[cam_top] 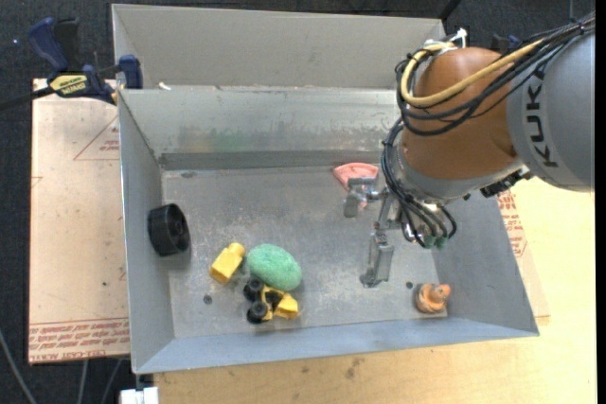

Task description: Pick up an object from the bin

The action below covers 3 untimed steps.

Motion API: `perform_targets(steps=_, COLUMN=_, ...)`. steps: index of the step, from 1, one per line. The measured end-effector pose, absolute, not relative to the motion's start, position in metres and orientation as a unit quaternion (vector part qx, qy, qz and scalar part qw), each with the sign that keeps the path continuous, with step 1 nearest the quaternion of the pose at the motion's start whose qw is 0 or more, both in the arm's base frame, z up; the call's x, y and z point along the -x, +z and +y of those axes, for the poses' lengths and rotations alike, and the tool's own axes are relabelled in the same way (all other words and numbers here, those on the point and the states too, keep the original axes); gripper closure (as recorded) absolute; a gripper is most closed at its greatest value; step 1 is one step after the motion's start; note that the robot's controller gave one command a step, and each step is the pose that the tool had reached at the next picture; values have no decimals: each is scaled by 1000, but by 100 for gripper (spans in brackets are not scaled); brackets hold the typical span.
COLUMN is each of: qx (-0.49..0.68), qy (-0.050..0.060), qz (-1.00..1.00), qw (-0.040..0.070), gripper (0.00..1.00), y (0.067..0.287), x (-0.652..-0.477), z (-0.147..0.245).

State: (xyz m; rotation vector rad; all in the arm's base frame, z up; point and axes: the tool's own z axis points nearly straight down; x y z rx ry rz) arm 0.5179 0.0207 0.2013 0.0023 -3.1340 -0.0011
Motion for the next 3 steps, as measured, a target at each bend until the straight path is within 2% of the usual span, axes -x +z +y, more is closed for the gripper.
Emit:
perform_targets(steps=1, qx=0, qy=-1, qz=-1000, qw=0, gripper=0, y=206, x=-519, z=21)
perform_targets(steps=2, qx=13, qy=-1, qz=-1000, qw=-5, gripper=0, y=160, x=-534, z=46)
perform_targets(steps=3, qx=-60, qy=-1, qz=-998, qw=0, gripper=0, y=114, x=-543, z=68)
